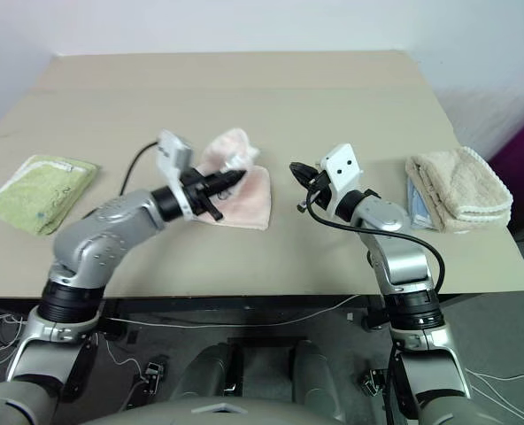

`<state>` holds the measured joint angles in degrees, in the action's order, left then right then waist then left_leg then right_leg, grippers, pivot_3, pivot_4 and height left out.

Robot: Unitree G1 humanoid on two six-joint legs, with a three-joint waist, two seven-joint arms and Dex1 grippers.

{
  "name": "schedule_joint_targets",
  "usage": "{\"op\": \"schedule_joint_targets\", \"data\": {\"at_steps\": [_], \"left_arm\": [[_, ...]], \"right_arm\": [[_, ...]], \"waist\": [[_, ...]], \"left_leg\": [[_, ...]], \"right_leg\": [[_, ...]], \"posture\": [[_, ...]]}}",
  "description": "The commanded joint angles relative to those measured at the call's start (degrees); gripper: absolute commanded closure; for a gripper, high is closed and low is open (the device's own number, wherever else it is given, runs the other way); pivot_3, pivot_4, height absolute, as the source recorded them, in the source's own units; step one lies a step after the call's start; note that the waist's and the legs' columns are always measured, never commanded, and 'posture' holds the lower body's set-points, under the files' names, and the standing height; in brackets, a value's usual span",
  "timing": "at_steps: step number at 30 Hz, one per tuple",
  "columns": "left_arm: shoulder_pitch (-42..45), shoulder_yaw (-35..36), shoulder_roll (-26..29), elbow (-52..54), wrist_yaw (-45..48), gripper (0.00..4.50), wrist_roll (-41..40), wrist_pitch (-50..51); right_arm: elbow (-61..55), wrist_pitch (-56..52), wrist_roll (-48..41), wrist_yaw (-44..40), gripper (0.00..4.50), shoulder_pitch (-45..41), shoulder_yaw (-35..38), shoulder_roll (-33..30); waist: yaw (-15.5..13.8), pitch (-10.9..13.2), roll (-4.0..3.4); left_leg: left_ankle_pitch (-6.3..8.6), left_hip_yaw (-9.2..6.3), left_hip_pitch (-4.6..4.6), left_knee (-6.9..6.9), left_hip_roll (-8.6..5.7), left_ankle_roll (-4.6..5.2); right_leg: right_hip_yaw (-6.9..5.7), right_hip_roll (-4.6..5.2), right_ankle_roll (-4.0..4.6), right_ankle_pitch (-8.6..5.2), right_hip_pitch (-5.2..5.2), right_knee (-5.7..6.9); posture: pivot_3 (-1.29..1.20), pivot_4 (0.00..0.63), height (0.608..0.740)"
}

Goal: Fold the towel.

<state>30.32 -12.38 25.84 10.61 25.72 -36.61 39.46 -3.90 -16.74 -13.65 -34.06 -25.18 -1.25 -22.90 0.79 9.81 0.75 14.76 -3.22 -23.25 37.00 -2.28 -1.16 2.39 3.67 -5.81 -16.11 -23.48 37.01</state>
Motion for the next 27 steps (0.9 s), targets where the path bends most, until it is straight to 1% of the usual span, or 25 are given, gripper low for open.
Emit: {"op": "schedule_joint_targets", "data": {"at_steps": [1,5,8,12,15,18,20,21,23,25,27], "left_arm": [[1.65,-2.26,0.17,-0.86,1.33,4.47,5.77,-0.45],[0.64,-5.33,1.97,-1.77,3.51,4.47,11.45,0.16],[-0.19,-4.4,1.29,-1.41,5.14,4.47,11.75,0.48],[-1.35,-0.38,-0.94,0.16,6.68,3.46,8.27,2.28],[-2.0,2.6,-2.13,1.79,7.91,2.39,5.45,3.7],[-2.67,6.24,-2.61,3.37,8.36,1.42,2.36,5.5],[-3.38,10.21,-2.52,4.98,9.68,0.74,-1.58,6.23],[-3.6,12.06,-2.43,5.5,9.9,0.47,-2.89,6.06],[-2.93,16.34,-2.53,4.39,8.05,0.47,-3.77,5.38],[-1.53,18.79,-1.59,0.59,4.48,0.47,0.64,2.08],[-1.02,17.39,0.51,-3.63,3.38,0.47,6.78,-2.01]], "right_arm": [[-3.68,-0.02,-0.52,0.8,4.5,0.29,1.79,-0.55],[-4.67,-0.32,-0.56,1.26,4.5,1.09,1.66,-0.53],[-4.77,-0.33,-0.51,1.43,4.5,1.17,1.34,-0.41],[-4.41,-0.28,-0.4,1.3,4.5,0.66,0.75,-0.13],[-4.0,-0.21,-0.31,1.19,4.5,0.21,0.46,-0.01],[-3.55,-0.15,-0.23,1.05,4.5,-0.25,0.25,0.04],[-3.43,-0.26,-0.22,0.99,4.5,-0.55,0.15,0.06],[-3.39,-0.32,-0.21,0.95,4.5,-0.69,0.1,0.07],[-3.1,-0.28,-0.26,0.65,4.5,-1.26,-0.16,0.14],[-2.52,-0.75,-0.89,0.4,4.5,-2.68,-0.53,0.97],[-1.83,-1.7,-1.85,0.0,4.5,-4.3,-1.0,2.23]], "waist": [[0.0,0.0,0.0],[-0.03,0.0,-0.01],[-0.05,0.01,-0.01],[-0.06,0.01,-0.01],[-0.04,0.01,-0.01],[-0.04,0.01,-0.01],[0.01,0.01,-0.01],[0.04,0.01,-0.01],[-0.02,0.02,-0.01],[-0.04,0.01,-0.01],[0.04,0.01,-0.02]], "left_leg": [[0.0,-0.01,0.0,0.0,0.0,0.0],[0.0,-0.01,-0.02,0.02,0.0,0.01],[0.0,-0.02,-0.03,0.03,0.0,0.01],[0.0,-0.03,-0.04,0.05,0.0,0.01],[0.0,-0.04,-0.04,0.06,0.0,0.01],[0.0,-0.04,-0.04,0.06,0.0,0.01],[0.0,-0.05,-0.04,0.06,0.0,0.01],[0.0,-0.05,-0.05,0.06,0.01,0.01],[0.0,-0.05,-0.05,0.06,0.01,0.0],[0.0,-0.05,-0.05,0.07,0.01,0.0],[0.0,-0.05,-0.04,0.1,0.01,0.0]], "right_leg": [[0.0,0.0,0.0,0.0,0.0,0.0],[-0.01,0.01,0.0,0.0,0.0,0.0],[-0.02,0.01,0.0,0.0,-0.01,0.0],[-0.02,0.03,0.0,0.0,0.0,0.01],[-0.03,0.03,-0.01,0.0,-0.01,0.01],[-0.02,0.04,-0.01,0.0,-0.01,0.02],[-0.02,0.04,-0.01,0.0,-0.01,0.03],[-0.02,0.03,-0.01,0.0,-0.03,0.04],[-0.02,0.03,-0.01,0.0,-0.04,0.04],[-0.03,0.03,-0.01,0.0,-0.03,0.05],[-0.04,0.02,-0.01,0.01,-0.03,0.07]], "posture": [[0.0,0.15,0.74],[0.0,0.15,0.74],[0.0,0.15,0.74],[0.0,0.15,0.74],[0.0,0.15,0.74],[0.0,0.15,0.74],[0.0,0.15,0.74],[0.0,0.15,0.74],[0.0,0.15,0.74],[0.0,0.15,0.74],[0.0,0.15,0.74]]}}
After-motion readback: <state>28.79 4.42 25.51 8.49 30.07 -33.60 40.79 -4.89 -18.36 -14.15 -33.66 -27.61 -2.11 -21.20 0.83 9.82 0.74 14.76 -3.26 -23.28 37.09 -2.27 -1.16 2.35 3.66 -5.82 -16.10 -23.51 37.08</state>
